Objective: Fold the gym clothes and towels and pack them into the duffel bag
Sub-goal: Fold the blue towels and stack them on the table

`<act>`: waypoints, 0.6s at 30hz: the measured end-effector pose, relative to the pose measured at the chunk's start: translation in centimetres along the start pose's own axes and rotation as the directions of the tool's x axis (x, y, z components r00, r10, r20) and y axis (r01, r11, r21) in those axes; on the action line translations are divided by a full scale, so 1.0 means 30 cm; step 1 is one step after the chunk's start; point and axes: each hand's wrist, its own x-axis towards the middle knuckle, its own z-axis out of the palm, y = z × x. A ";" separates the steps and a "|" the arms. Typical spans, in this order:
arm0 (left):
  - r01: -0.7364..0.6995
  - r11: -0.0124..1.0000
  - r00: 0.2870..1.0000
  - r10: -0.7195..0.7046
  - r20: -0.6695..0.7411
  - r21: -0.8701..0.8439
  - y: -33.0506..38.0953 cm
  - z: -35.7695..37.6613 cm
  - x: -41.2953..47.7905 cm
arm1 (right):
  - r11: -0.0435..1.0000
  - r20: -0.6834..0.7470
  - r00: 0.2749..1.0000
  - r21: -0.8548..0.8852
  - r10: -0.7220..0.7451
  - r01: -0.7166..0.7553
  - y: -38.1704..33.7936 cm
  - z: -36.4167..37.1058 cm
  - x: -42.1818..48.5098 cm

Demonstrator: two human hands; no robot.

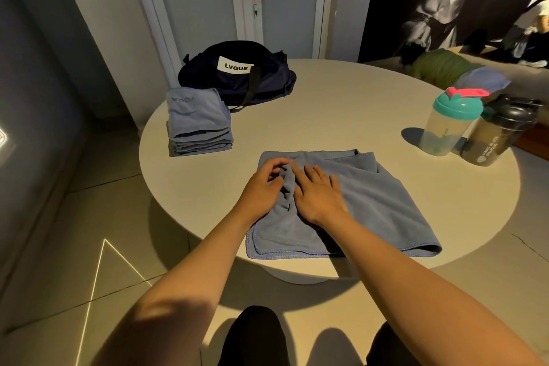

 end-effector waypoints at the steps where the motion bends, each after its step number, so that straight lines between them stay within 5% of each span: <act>1: -0.014 1.000 1.000 0.014 -0.009 -0.015 0.002 0.000 -0.001 | 1.000 0.000 1.000 -0.010 0.001 -0.001 0.000 0.001 -0.002; 6: -0.019 0.994 0.982 0.000 -0.188 -0.103 -0.022 -0.039 -0.003 | 1.000 0.007 1.000 0.009 0.016 -0.016 0.000 0.004 -0.004; 10: 0.102 0.991 0.925 -0.062 -0.374 0.090 -0.052 -0.068 -0.009 | 1.000 0.033 0.999 0.011 0.013 -0.014 -0.001 0.001 -0.001; 13: 0.084 0.976 0.968 -0.033 -0.248 0.200 -0.050 -0.049 -0.006 | 0.999 0.053 0.998 0.030 0.018 -0.020 -0.004 -0.013 0.004; 18: 0.052 0.998 0.989 -0.047 -0.141 0.030 -0.027 -0.061 -0.007 | 0.994 -0.066 0.996 0.094 0.066 -0.060 -0.028 -0.033 0.046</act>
